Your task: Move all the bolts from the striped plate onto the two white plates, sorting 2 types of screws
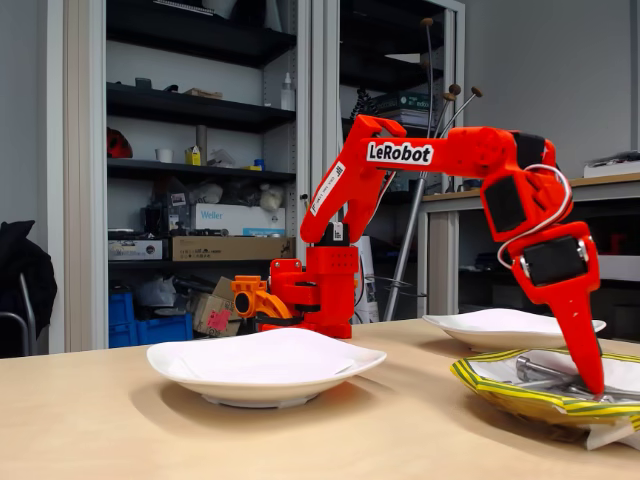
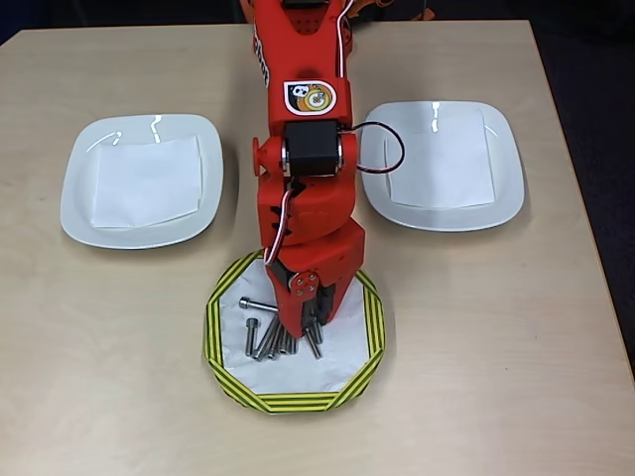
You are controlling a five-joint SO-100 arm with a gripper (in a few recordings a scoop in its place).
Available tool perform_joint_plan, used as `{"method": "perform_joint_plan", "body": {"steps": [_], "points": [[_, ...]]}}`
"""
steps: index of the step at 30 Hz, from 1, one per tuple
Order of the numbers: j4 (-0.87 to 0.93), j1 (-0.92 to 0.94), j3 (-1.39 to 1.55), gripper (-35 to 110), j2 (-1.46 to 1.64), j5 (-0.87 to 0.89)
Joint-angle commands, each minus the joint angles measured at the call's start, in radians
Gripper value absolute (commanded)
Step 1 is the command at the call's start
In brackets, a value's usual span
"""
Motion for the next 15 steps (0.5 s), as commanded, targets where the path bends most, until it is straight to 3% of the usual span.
{"method": "perform_joint_plan", "body": {"steps": [1,9,15], "points": [[0.028,0.017,0.017,6,0.054,-0.035],[0.121,0.058,0.012,5,0.054,-0.164],[0.156,0.083,-0.044,0,0.035,-0.147]]}}
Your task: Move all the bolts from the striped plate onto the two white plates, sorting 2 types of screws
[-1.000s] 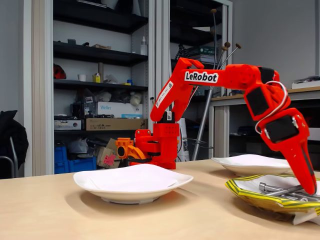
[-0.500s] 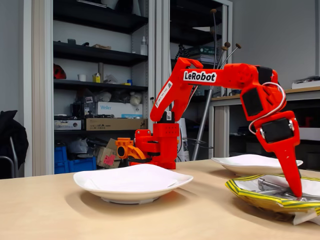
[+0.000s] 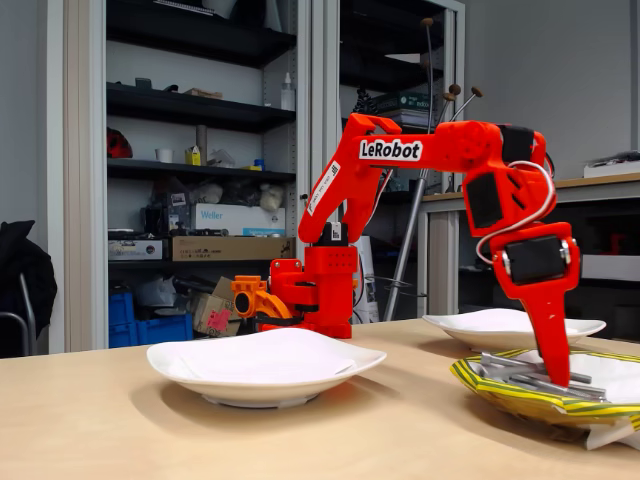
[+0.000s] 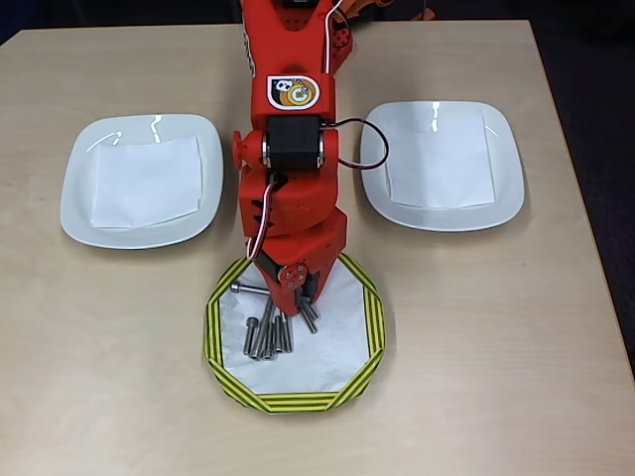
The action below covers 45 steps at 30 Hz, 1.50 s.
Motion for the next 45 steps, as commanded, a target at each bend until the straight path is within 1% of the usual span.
{"method": "perform_joint_plan", "body": {"steps": [1,9,14,16,23,29,31,35,37,41,45], "points": [[0.041,0.020,-0.052,0,0.018,0.012],[0.141,-0.006,-0.290,0,-0.071,0.052],[0.235,-0.020,-0.584,0,-0.184,0.071],[0.224,-0.026,-0.647,0,-0.215,0.091],[0.141,-0.072,-0.719,0,-0.279,0.187],[0.130,-0.101,-0.730,0,-0.351,0.267],[0.133,-0.107,-0.796,0,-0.411,0.276],[0.164,-0.114,-0.950,0,-0.502,0.276],[0.172,-0.112,-0.950,0,-0.495,0.284],[0.161,-0.089,-0.945,0,-0.468,0.232],[0.081,-0.057,-0.830,0,-0.380,0.141]]}}
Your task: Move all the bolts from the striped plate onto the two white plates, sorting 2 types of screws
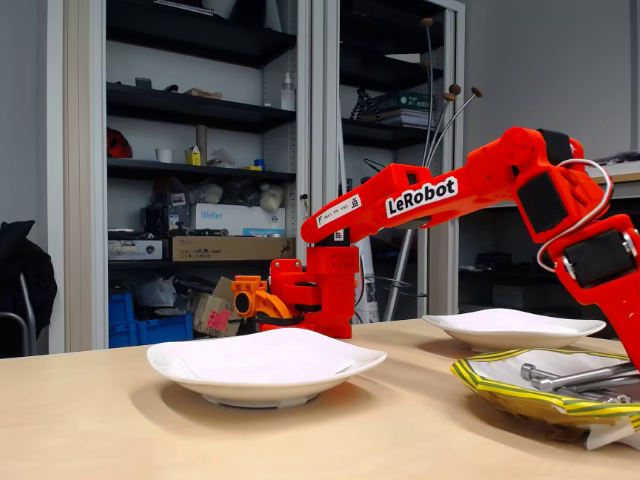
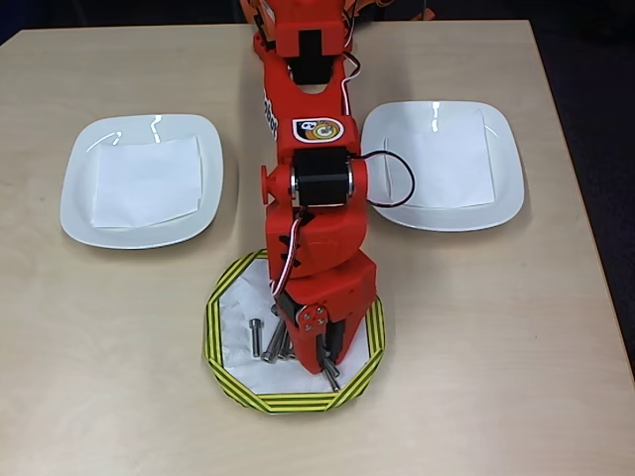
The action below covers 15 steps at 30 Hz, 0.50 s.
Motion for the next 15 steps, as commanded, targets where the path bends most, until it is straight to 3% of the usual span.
{"method": "perform_joint_plan", "body": {"steps": [1,9,15], "points": [[-0.083,0.023,0.077,0,0.149,-0.087],[-0.566,0.052,0.540,0,0.448,-0.433],[-0.773,0.043,0.853,0,0.612,-0.430]]}}
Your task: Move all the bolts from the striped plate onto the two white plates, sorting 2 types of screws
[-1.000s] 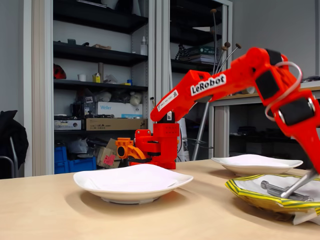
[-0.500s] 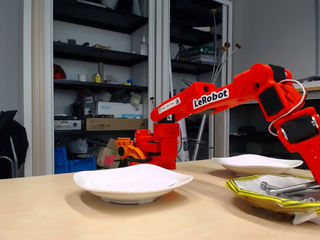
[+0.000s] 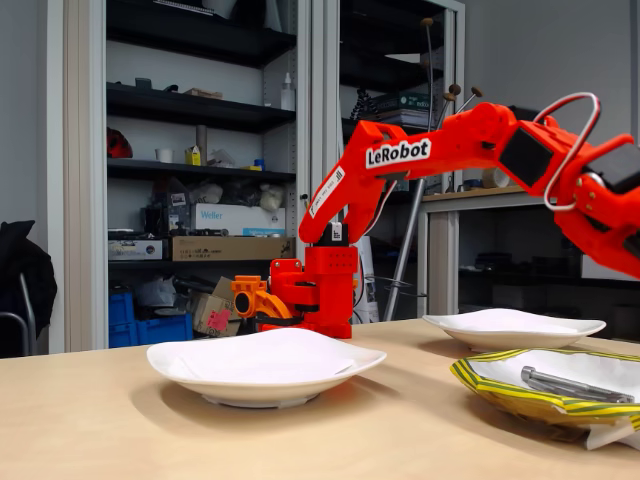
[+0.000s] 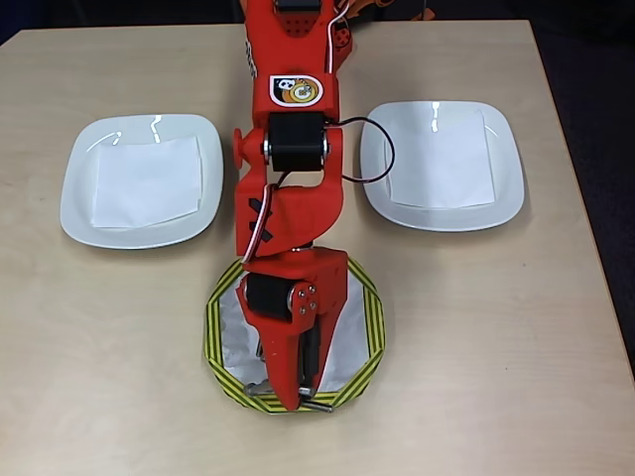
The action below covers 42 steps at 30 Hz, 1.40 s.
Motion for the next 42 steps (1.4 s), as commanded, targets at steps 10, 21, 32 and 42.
{"method": "perform_joint_plan", "body": {"steps": [10,21,32,42], "points": [[0.117,-0.021,0.173,0,0.198,0.244],[0.109,-0.110,0.387,15,0.218,0.626],[0.124,-0.123,0.391,12,0.227,0.615],[0.186,-0.075,0.391,11,0.224,0.565]]}}
